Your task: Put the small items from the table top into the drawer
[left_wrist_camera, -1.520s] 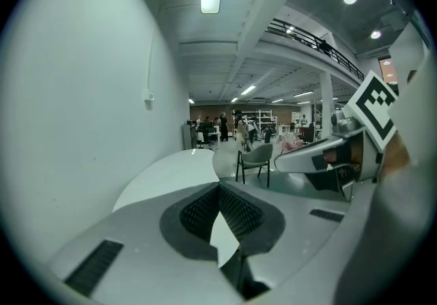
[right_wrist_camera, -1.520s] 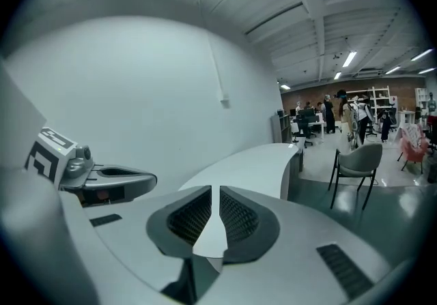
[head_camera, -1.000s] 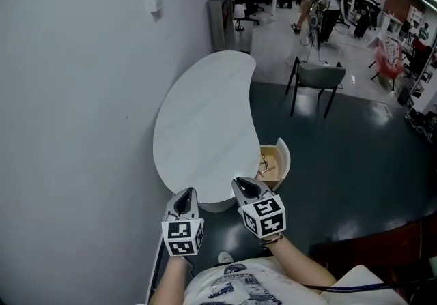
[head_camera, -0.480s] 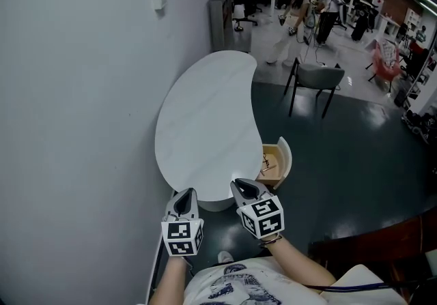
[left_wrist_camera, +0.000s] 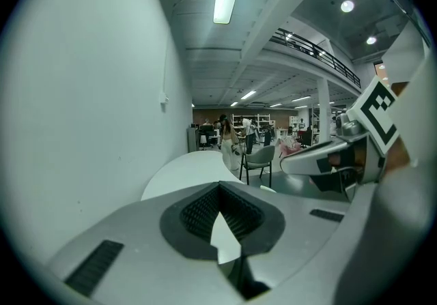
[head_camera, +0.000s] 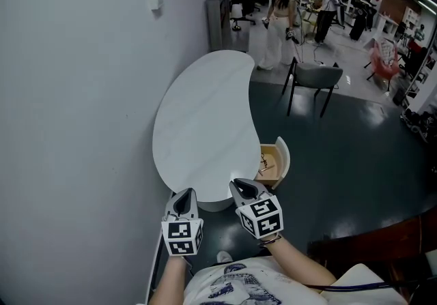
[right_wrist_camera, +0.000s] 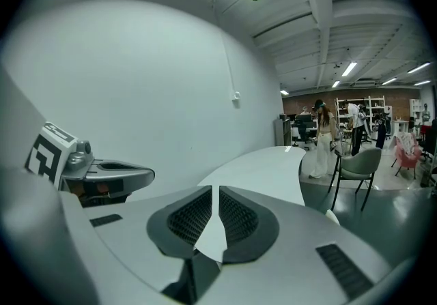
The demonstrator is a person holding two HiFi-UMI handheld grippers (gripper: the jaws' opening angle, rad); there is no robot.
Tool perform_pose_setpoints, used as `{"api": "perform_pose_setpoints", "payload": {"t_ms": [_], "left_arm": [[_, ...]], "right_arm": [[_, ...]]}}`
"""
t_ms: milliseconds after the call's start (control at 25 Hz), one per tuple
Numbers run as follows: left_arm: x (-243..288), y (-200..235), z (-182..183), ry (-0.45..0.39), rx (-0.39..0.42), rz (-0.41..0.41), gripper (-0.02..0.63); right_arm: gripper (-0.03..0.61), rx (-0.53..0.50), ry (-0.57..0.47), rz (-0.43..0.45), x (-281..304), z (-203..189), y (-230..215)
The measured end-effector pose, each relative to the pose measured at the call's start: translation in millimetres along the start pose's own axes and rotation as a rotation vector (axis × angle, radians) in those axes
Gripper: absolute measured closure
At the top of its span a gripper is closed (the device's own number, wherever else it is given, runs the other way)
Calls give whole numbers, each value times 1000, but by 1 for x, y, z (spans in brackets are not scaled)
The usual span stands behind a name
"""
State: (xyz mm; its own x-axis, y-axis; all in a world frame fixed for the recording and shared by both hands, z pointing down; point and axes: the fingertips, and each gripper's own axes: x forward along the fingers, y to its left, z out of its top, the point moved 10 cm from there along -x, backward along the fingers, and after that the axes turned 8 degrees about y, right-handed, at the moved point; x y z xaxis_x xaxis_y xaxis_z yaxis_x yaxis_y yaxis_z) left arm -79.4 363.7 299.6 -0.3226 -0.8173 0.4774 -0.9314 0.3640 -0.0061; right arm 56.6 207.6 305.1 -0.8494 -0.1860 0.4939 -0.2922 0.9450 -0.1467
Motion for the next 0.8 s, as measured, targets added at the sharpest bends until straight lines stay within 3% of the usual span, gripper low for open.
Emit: {"api": "perform_pose_setpoints", "payload": {"t_ms": [800], "left_arm": [[13, -4, 2, 11, -8, 8, 594]], "right_arm": [[557, -15, 30, 18, 7, -3, -12]]}}
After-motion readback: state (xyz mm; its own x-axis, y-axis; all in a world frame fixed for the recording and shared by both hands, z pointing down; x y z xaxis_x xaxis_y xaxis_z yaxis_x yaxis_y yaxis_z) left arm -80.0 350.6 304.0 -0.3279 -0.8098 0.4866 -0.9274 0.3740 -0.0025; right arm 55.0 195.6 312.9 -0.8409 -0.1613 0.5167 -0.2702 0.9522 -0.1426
